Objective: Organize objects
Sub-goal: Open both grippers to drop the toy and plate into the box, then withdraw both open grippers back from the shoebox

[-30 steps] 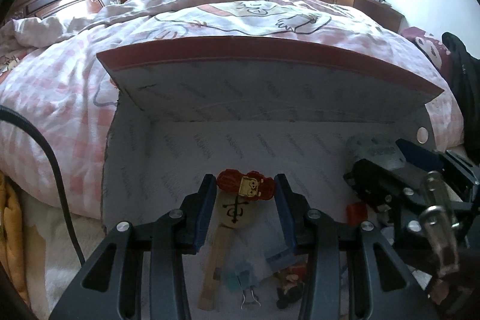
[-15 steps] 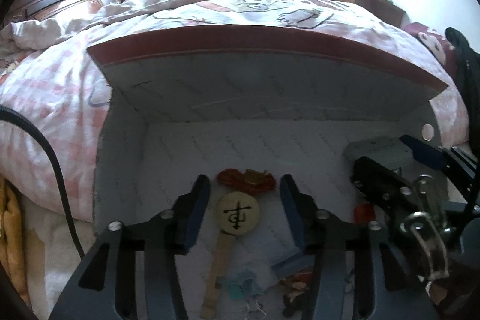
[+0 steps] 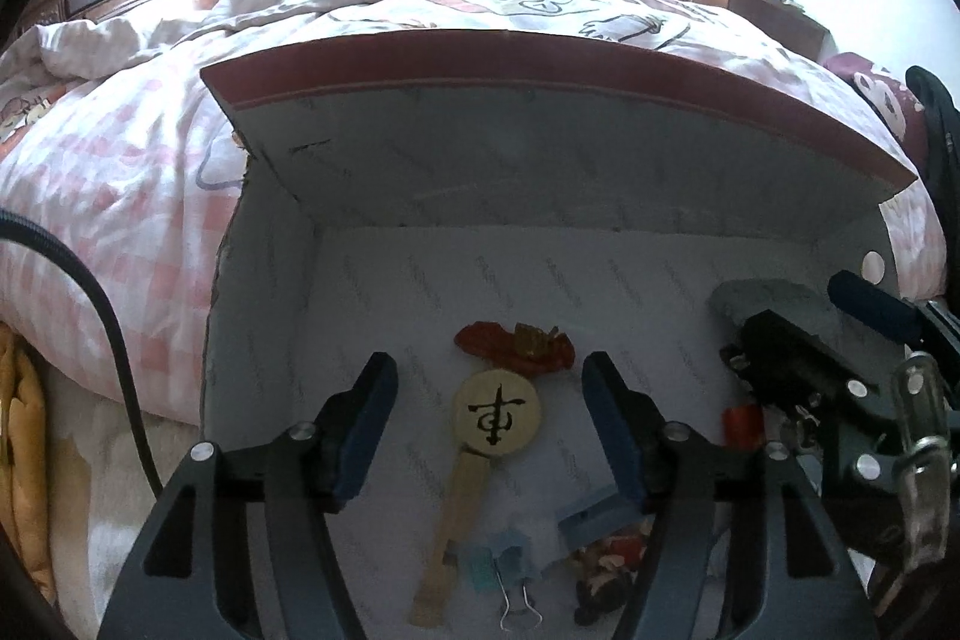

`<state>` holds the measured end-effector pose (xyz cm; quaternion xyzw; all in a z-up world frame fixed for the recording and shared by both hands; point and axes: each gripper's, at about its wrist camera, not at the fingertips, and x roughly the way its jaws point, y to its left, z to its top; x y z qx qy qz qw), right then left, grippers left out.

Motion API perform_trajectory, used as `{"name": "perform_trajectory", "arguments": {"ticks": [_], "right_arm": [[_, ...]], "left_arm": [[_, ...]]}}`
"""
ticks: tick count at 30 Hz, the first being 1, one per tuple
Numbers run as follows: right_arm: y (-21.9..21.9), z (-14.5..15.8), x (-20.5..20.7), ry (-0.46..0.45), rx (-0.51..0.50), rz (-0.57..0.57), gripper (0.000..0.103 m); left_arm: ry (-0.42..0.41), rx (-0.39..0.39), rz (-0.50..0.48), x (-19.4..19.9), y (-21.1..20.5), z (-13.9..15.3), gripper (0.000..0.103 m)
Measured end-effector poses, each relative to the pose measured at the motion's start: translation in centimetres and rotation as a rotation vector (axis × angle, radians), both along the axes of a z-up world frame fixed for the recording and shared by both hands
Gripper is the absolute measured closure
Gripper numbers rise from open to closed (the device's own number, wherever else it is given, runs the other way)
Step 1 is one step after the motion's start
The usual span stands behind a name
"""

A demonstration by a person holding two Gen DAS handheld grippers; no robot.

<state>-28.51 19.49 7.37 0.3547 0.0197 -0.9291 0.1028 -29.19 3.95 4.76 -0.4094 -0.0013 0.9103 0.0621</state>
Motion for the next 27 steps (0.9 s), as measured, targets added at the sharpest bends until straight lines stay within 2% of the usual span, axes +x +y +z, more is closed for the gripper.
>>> {"name": "perform_trajectory", "arguments": {"ticks": [8,27], "right_arm": [[0.0,0.4,0.5,0.004,0.001,0.005,0.020],[0.7,2.2,4.9,0.026,-0.046,0.022,0.020]], "left_arm": [[0.008,-0.003,0.010,0.7,-0.2,0.4,0.030],[0.029,-0.013,-0.006,5.5,-0.6,2.5,0.029]]}}
